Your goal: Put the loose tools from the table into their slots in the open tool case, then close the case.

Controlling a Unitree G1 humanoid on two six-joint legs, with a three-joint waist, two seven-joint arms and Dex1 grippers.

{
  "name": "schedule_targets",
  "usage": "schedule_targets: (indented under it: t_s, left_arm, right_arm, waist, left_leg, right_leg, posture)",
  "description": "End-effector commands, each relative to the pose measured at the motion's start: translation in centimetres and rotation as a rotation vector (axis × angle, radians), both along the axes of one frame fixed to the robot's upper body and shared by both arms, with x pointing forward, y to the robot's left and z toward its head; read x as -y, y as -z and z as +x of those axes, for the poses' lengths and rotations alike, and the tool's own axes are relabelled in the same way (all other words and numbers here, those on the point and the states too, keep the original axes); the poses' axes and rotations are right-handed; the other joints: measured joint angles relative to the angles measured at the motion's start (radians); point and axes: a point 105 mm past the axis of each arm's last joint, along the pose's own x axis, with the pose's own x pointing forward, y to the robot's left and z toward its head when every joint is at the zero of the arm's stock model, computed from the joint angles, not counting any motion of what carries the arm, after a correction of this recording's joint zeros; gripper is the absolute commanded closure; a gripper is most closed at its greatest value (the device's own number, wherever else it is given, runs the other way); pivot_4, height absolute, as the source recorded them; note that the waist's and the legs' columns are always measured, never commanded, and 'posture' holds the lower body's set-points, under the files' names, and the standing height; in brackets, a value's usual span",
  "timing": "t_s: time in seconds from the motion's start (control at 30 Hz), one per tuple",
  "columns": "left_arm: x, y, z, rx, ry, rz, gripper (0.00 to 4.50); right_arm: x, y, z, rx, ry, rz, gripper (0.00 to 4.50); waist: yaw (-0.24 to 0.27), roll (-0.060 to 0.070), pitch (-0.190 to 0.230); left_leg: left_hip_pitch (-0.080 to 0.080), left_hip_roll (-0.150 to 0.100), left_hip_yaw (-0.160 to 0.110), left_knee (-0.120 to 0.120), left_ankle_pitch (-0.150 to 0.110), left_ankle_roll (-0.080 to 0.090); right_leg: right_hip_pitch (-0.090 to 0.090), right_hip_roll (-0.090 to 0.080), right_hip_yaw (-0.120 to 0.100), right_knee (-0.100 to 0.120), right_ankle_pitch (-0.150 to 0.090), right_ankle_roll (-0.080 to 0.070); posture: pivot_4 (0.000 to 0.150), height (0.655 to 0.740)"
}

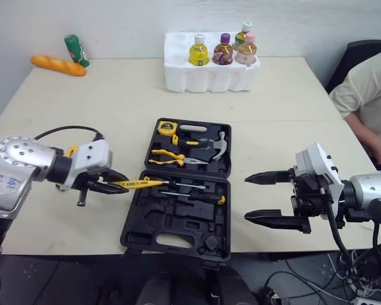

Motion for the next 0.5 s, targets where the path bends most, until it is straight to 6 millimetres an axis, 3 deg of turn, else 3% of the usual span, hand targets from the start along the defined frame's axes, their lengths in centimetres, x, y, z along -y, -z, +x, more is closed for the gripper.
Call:
schedule_targets:
  t_s: [0.03,0.3,0.5]
  left_arm:
    - [1.3,-0.1,0.2,-0.018,0.085,0.033,3.96]
    - [4.0,0.6,-0.1,-0.048,0.195,0.068,3.96]
    - [4.7,0.6,0.7,-0.029,0.231,0.091,3.96]
  right_arm:
    - [-0.9,-0.3,-0.3,0.079,-0.010,0.009,0.00]
    - [-0.5,0.7,-0.3,0.073,0.042,-0.006,0.00]
    - [0.6,1.8,0.0,0.055,0.061,-0.069,0.00]
  waist:
    - [0.004,0.000,0.000]
    - [0.008,0.000,0.000]
    - [0.009,-0.001,0.000]
  left_leg:
    - [-0.001,0.000,0.000,0.000,0.000,0.000]
    - [-0.003,0.001,0.000,0.004,0.002,0.000]
    - [-0.003,0.001,0.000,0.005,0.002,0.000]
  right_leg:
    - [-0.001,0.001,0.000,0.001,0.000,0.000]
    - [-0.002,0.003,0.000,0.003,0.001,0.002]
    - [0.000,0.003,0.000,0.003,0.001,0.002]
  posture:
    - [0.150,0.7367]
    - [0.150,0.7367]
    - [0.150,0.7367]
